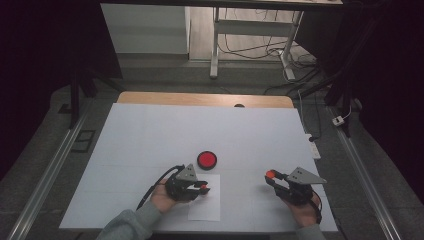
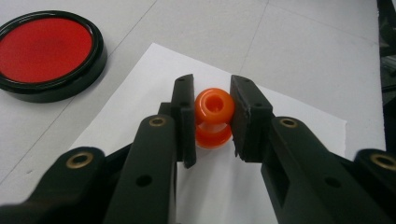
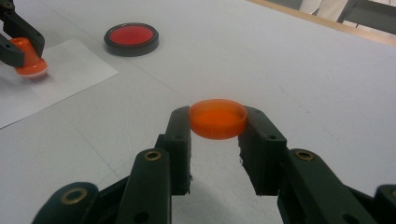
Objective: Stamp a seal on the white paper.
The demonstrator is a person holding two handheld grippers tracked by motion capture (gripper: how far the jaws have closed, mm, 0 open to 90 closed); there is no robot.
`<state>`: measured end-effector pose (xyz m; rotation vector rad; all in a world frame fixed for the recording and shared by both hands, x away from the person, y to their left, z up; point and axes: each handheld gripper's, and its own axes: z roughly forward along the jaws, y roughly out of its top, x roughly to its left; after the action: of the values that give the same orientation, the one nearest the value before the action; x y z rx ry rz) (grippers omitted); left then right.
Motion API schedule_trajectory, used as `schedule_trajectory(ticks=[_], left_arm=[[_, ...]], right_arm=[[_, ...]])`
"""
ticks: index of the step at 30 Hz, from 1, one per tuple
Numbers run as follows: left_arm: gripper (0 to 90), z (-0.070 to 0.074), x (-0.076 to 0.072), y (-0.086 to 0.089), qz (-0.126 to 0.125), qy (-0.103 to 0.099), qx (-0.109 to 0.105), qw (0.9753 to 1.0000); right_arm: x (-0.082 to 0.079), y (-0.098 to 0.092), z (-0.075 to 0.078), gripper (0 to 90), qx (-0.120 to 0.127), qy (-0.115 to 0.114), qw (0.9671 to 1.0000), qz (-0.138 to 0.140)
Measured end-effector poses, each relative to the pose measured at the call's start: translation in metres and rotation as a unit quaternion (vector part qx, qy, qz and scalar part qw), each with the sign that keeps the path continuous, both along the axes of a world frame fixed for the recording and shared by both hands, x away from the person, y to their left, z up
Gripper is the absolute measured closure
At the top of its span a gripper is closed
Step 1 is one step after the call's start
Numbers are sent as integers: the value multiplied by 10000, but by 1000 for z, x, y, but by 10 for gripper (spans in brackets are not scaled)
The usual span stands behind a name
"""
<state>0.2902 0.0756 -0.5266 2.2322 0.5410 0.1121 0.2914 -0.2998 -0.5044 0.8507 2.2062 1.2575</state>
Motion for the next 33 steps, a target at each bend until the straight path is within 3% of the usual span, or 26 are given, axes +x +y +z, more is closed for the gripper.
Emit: schedule_trajectory(ticks=[14, 18, 23, 33], left_arm=[[719, -5, -1, 0, 11, -33, 75, 10000], [720, -8, -5, 1, 68, -147, -26, 9999], [724, -9, -10, -1, 83, -356, 57, 9993], [728, -11, -12, 0, 112, -409, 6, 9991]], right_arm=[[0, 0, 0, 643, -16, 9, 10000, -14], [0, -1, 0, 643, 24, 6, 10000, -19], [-1, -1, 1, 643, 2, -2, 10000, -21], [-1, 0, 1, 643, 4, -6, 10000, -29]])
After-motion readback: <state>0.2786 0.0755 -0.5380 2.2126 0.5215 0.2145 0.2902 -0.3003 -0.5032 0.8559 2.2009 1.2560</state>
